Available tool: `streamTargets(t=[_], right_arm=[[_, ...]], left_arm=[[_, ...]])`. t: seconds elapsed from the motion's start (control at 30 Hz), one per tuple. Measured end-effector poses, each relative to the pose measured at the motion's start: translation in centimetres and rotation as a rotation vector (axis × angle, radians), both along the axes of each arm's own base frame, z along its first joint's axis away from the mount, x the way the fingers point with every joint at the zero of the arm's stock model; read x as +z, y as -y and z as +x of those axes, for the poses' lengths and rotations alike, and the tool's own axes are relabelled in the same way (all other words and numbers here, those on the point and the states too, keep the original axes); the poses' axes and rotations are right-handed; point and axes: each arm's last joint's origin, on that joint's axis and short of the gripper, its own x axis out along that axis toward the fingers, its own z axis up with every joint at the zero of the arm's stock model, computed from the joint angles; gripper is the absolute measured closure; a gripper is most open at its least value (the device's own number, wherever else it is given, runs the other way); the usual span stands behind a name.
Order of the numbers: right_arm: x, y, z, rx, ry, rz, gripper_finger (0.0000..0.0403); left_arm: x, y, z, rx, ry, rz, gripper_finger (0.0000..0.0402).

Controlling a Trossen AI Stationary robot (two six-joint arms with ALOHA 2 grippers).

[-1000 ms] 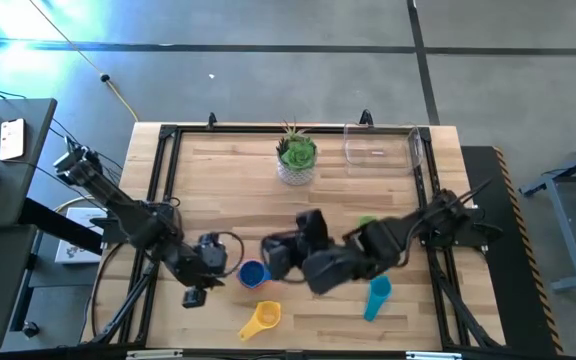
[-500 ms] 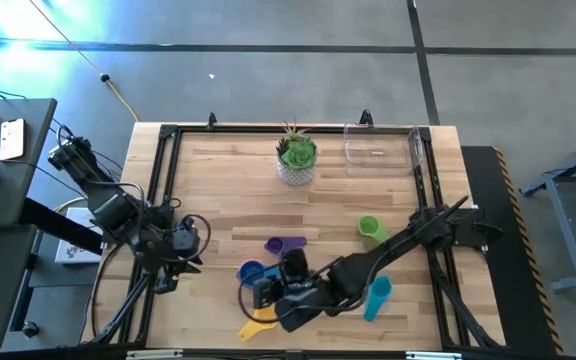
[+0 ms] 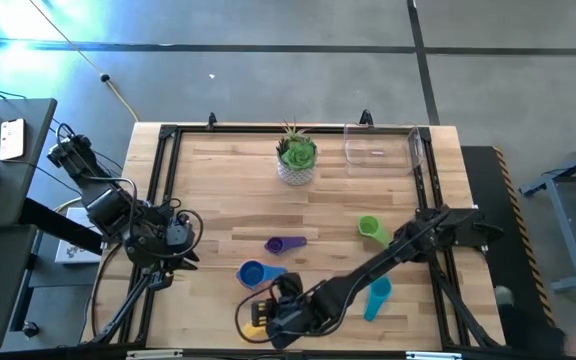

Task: Nest measuring cups in basket
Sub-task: Stack the yellow measuring cup on top of the blue measuring cup

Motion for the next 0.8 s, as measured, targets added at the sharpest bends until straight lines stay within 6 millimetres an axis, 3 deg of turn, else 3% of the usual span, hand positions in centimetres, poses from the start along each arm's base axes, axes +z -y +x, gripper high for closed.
streamTargets(t=[0.37,0.8], right_arm=[[-4.5,-1.6,-0.1,-0.039,-0.125,0.018,0.0295],[-8.8,-1.8,0.8,-0.038,-0.229,0.047,0.0295]], left_arm=[[0.0,-0.1,0.0,0.027,0.007,0.0,0.0312],[0.0,-0.1,0.1,0.038,0.01,0.001,0.0312]])
